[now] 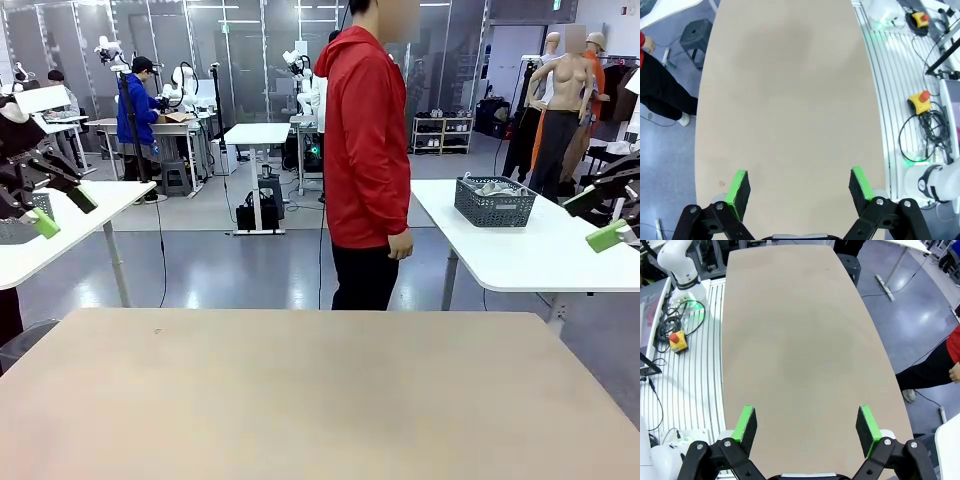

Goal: Fold the towels and place them in the basket.
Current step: When a person lays out a Towel with hook on the table, fold it in half twice.

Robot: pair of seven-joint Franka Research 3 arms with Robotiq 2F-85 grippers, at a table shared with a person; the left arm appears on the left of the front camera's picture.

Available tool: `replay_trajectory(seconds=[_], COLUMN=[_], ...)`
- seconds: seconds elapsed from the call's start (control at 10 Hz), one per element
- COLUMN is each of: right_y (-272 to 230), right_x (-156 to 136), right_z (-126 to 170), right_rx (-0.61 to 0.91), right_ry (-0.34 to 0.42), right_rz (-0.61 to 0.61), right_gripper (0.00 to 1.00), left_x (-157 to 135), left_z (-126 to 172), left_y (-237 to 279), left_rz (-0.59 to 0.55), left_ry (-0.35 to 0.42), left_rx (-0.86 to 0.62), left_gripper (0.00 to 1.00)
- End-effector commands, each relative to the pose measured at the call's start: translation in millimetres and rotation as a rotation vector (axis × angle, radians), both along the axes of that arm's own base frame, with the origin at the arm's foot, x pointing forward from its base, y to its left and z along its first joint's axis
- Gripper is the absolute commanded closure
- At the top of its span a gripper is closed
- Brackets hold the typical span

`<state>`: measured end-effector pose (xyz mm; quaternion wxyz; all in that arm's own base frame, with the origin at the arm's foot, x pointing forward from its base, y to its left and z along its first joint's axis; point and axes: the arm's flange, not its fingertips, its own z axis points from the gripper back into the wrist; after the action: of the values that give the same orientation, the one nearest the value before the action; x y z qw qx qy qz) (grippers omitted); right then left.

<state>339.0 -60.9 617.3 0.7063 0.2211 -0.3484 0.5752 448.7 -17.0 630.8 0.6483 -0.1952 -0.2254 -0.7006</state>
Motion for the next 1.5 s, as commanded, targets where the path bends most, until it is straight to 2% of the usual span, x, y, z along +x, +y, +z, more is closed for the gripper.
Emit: replay_trajectory(seconds=[0.0, 0.3, 0.5, 0.7, 0.9, 1.1, 1.4], right_y=[0.4, -0.9, -33.5, -69.3, -95.3, -119.0, -135.3], right_x=[0.4, 0.2, 3.8, 2.0, 1.2, 0.0, -2.0], right_z=[0.9, -0.5, 31.5, 61.4, 84.2, 99.3, 99.4], right_rx=[0.004, -0.003, 0.064, 0.130, 0.142, 0.161, 0.209], right_ry=[-0.003, 0.002, -0.030, -0.058, -0.041, -0.035, -0.028], right_rz=[-0.003, -0.005, -0.034, -0.034, -0.006, 0.005, 0.017], right_gripper=[0.00, 0.00, 0.00, 0.00, 0.00, 0.00, 0.00], left_x=[-3.7, -0.5, 18.1, 30.8, 39.6, 38.2, 33.2], left_z=[1.2, 0.3, 38.8, 68.6, 91.5, 110.1, 115.5], left_y=[-4.8, -5.9, 29.0, 58.1, 80.0, 99.9, 118.6], left_rz=[-0.017, -0.009, 0.068, 0.097, 0.141, 0.178, 0.189], left_ry=[-0.008, -0.001, 0.053, 0.103, 0.122, 0.097, 0.070], left_rx=[0.005, 0.006, -0.101, -0.243, -0.289, -0.323, -0.366], left_gripper=[0.00, 0.00, 0.00, 0.00, 0.00, 0.00, 0.00])
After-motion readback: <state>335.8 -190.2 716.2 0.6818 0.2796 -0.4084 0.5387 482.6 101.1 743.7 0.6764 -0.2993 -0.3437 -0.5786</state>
